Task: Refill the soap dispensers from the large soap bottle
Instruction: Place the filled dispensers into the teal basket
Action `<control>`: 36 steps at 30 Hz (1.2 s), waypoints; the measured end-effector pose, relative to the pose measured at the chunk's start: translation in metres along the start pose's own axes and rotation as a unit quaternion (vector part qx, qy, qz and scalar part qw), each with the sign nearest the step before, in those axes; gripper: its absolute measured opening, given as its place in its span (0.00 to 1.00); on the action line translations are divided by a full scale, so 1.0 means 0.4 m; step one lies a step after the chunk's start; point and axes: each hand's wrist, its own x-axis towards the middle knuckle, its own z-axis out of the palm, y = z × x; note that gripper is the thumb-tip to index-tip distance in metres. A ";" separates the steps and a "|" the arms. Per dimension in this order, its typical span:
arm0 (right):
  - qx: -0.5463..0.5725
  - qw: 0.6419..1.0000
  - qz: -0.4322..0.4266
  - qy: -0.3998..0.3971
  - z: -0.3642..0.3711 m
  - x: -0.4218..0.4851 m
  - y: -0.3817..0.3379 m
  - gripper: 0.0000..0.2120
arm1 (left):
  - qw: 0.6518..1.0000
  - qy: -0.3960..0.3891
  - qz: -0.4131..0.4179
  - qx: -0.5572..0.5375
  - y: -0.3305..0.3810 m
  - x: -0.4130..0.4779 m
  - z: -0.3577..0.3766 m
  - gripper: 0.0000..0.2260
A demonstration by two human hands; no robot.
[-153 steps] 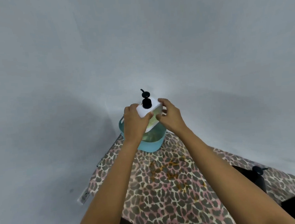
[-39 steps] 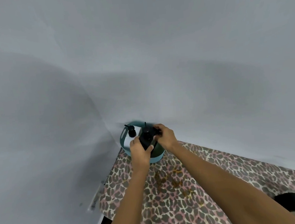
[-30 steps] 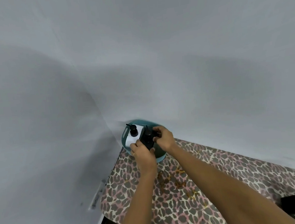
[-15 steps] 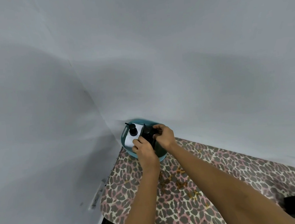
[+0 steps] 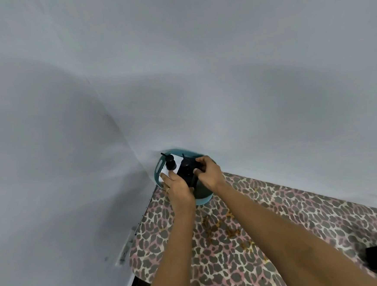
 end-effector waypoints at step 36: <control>-0.045 0.973 0.153 0.170 -0.513 -0.537 0.357 0.04 | 0.914 -0.241 0.323 0.037 0.373 -0.537 0.172 0.30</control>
